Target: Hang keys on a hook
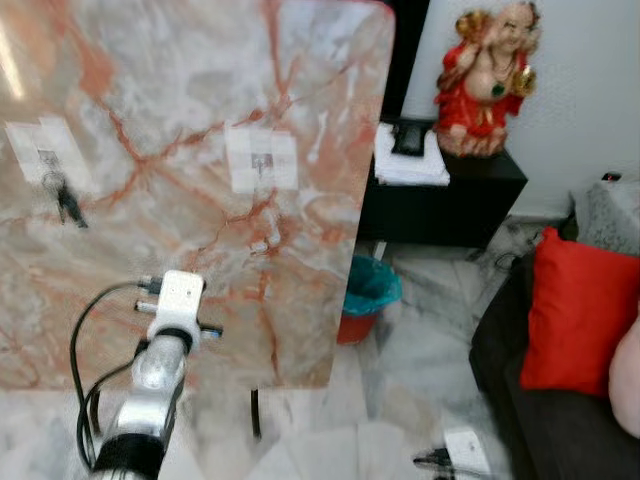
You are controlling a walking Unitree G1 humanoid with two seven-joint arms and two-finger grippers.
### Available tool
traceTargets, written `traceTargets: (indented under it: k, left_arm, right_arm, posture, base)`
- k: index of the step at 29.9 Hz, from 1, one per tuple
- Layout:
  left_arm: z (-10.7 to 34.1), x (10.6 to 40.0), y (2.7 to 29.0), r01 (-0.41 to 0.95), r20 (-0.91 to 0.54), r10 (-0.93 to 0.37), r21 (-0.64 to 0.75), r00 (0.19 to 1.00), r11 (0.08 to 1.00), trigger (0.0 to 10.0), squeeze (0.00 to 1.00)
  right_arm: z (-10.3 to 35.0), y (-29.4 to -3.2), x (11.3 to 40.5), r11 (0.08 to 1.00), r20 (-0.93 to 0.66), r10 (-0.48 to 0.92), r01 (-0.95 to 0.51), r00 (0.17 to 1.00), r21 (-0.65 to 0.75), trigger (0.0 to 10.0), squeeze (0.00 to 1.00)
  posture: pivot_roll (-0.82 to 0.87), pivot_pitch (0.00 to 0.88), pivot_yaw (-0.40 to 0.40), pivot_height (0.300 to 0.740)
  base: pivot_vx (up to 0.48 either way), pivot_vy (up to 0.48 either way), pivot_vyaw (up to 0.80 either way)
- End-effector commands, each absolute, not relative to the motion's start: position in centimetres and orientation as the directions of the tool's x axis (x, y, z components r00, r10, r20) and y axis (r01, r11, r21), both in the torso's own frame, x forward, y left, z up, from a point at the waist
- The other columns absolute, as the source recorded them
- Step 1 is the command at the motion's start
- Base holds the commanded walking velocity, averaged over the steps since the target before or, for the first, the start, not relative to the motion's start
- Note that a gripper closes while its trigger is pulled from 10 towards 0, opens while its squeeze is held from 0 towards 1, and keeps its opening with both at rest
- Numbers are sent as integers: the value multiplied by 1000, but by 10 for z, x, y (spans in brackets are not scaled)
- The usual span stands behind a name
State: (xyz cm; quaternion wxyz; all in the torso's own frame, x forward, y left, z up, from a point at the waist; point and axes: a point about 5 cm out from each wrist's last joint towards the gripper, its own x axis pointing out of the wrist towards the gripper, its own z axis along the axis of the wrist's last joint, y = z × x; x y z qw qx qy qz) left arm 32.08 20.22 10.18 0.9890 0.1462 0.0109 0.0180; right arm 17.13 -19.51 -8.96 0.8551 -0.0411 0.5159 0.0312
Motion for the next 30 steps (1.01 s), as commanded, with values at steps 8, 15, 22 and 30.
traceTargets:
  k: [8, 15, 22, 30]
  left_arm:
    - [132, 329, 178, -40, 68, 18, 327, 997, 944, 10000, 0]
    - [145, 331, 179, -67, 101, 31, 373, 994, 925, 10000, 0]
    - [157, 335, 180, -113, 136, 64, 400, 989, 910, 10000, 0]
    - [168, 335, 181, -162, 180, 93, 419, 979, 893, 10000, 0]
  right_arm:
    - [-89, -198, 171, 996, -887, 2, -80, 461, -40, 10000, 0]
    - [-89, -198, 172, 996, -886, 4, -78, 464, -37, 10000, 0]
    - [-88, -198, 173, 996, -885, 7, -78, 466, -33, 10000, 0]
    - [-88, -198, 173, 996, -883, 11, -82, 468, -32, 10000, 0]
  posture:
    - [153, 0, -85, 740]
    - [151, 0, -85, 740]
    - [150, 0, -87, 740]
    - [150, 0, -92, 740]
  base:
    - [0, -264, 0]
    - [0, -304, 0]
    - [0, -86, 0]
    - [0, -123, 0]
